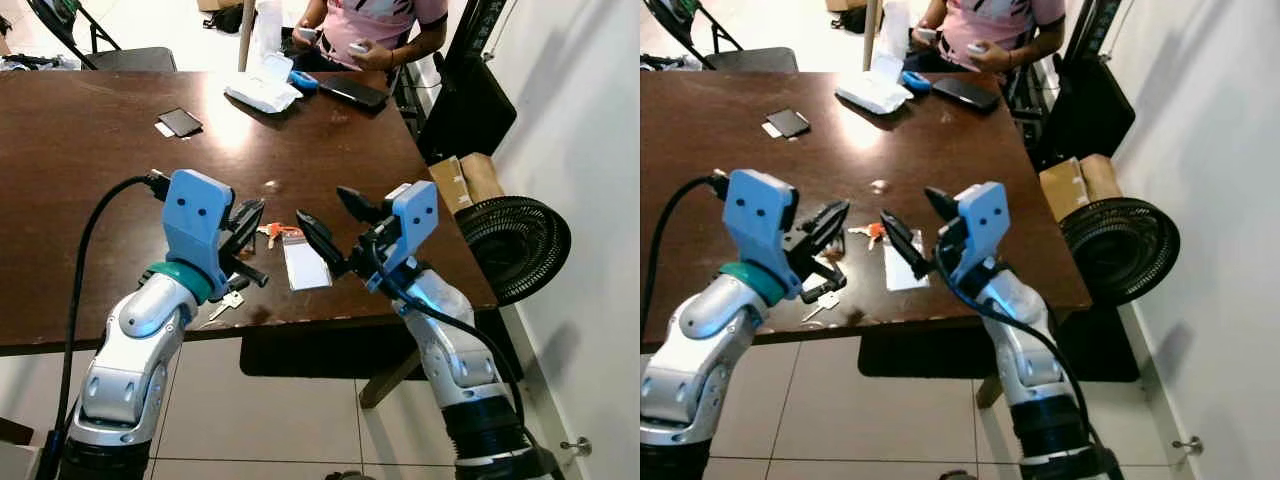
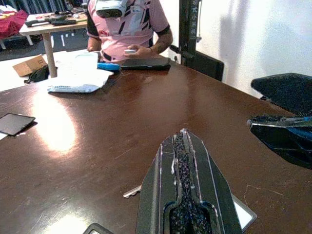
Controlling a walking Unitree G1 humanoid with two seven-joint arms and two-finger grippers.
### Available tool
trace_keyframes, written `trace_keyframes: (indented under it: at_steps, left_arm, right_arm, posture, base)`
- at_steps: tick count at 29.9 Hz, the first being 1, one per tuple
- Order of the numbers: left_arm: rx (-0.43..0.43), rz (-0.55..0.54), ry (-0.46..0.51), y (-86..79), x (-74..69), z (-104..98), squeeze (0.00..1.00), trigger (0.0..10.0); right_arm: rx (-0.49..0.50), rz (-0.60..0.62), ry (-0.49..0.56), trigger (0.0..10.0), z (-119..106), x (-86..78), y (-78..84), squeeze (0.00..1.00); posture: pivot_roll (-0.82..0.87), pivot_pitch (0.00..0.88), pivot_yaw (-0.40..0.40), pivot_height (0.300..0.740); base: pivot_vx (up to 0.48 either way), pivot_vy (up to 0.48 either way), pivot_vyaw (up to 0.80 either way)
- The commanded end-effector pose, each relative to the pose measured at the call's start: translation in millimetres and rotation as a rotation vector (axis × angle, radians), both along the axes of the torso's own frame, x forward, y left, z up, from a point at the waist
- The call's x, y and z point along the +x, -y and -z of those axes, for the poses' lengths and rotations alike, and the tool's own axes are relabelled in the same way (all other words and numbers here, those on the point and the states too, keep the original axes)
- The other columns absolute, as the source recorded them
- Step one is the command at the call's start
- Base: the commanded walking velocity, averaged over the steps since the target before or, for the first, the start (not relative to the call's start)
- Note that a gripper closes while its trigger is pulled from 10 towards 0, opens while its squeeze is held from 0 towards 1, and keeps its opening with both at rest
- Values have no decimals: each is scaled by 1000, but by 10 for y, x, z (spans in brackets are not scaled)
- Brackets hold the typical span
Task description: Hang keys on a hook
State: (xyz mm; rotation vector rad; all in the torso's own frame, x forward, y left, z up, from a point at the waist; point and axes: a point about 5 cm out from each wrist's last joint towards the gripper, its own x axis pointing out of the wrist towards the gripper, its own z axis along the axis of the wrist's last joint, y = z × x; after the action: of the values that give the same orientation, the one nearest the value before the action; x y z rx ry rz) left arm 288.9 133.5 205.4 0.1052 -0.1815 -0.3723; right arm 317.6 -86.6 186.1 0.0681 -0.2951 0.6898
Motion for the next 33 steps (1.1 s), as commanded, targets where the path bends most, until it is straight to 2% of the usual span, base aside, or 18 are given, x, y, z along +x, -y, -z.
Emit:
trace_keyframes:
  at_steps: [1, 20, 28, 33]
  left_arm:
    - [6, -8, 10, -1, 9, -8, 0, 10000]
    - [-3, -45, 13, -48, 37, -26, 0, 10000]
    - [3, -41, 11, -37, 32, -20, 0, 10000]
    - [4, -46, 17, -42, 58, -30, 0, 10000]
  right_arm:
    - [31, 29, -26, 10000, 10, -10, 28, 0]
    - [92, 14, -102, 10000, -52, -35, -177, 0]
    - [94, 36, -127, 10000, -21, -39, -163, 0]
    - [51, 29, -80, 10000, -39, -18, -159, 0]
  posture:
    - [42, 50, 19, 740]
    - [48, 63, 25, 740]
    - [45, 64, 24, 740]
    - [42, 65, 20, 740]
  base:
    - [-244, 0, 0]
    - [-409, 0, 0]
    - [-471, 0, 0]
    - [-438, 0, 0]
